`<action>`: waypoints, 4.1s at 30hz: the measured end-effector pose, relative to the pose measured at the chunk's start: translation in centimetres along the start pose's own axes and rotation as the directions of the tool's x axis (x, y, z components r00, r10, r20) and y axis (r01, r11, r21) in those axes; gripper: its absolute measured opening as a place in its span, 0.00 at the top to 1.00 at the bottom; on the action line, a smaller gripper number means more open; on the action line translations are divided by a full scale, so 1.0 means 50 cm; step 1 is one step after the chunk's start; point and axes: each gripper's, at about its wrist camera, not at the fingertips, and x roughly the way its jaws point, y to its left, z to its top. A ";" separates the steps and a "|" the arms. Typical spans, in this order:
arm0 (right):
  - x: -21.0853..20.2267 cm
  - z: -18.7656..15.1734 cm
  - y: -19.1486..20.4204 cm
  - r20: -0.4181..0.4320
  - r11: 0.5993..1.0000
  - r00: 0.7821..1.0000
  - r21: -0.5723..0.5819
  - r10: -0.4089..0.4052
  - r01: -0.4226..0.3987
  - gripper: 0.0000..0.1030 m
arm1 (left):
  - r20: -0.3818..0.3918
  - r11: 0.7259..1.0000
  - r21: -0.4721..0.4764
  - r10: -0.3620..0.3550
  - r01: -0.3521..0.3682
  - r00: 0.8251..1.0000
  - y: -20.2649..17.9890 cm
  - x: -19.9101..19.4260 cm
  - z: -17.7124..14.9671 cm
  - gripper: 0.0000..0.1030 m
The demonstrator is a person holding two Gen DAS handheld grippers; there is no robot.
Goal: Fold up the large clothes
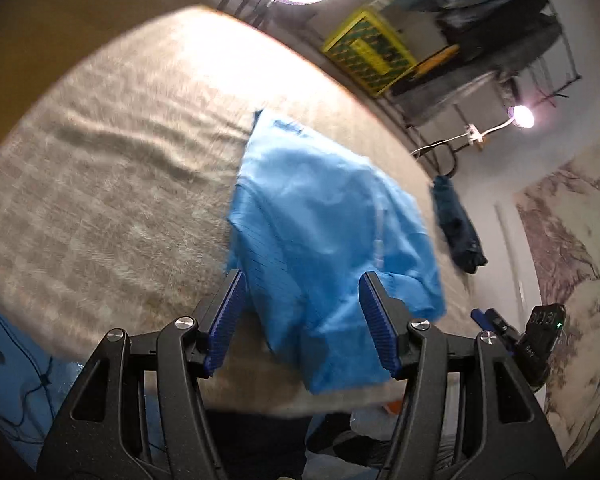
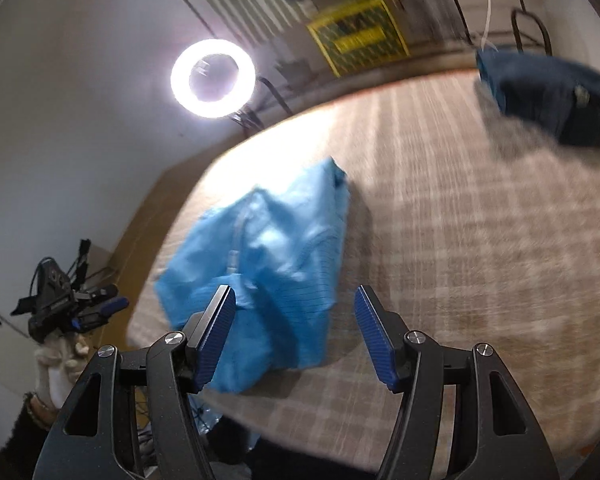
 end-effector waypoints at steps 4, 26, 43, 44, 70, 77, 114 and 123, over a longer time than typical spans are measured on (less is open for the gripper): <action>0.076 -0.011 -0.030 -0.086 1.000 0.996 0.031 -0.001 0.004 0.40 | -0.057 1.000 -0.022 0.013 -0.014 0.998 0.026 0.074 0.007 0.41; 0.125 0.009 0.024 -0.294 0.968 0.933 -0.075 0.208 -0.239 0.71 | -0.121 1.000 0.000 0.028 -0.028 0.992 0.087 0.086 0.008 0.85; 0.247 0.218 -0.030 -0.204 0.975 0.954 0.029 0.220 -0.219 0.55 | -0.159 0.985 0.156 -0.043 0.068 0.986 -0.083 0.117 -0.025 0.85; 0.262 0.225 -0.033 -0.204 0.973 0.952 0.043 0.230 -0.226 0.55 | -0.167 0.985 0.158 -0.048 0.075 0.985 -0.087 0.121 -0.025 0.85; 0.068 -0.056 0.178 -0.400 0.868 0.907 -0.394 0.133 -0.301 0.89 | -0.242 0.921 0.390 0.083 0.019 0.967 -0.160 0.179 -0.136 0.85; 0.083 -0.027 0.186 -0.311 0.883 0.946 -0.414 0.094 -0.223 0.90 | -0.152 0.926 0.379 0.057 0.005 0.987 -0.197 0.184 -0.085 0.85; 0.273 0.044 0.284 -0.383 0.869 0.908 -0.375 0.172 -0.323 0.76 | -0.153 0.916 0.401 0.091 -0.023 0.984 -0.152 0.191 -0.085 0.85; 0.332 0.047 0.276 -0.373 0.907 0.928 -0.384 0.018 -0.172 1.00 | -0.218 0.874 0.486 0.142 -0.019 0.966 -0.148 0.229 -0.136 0.85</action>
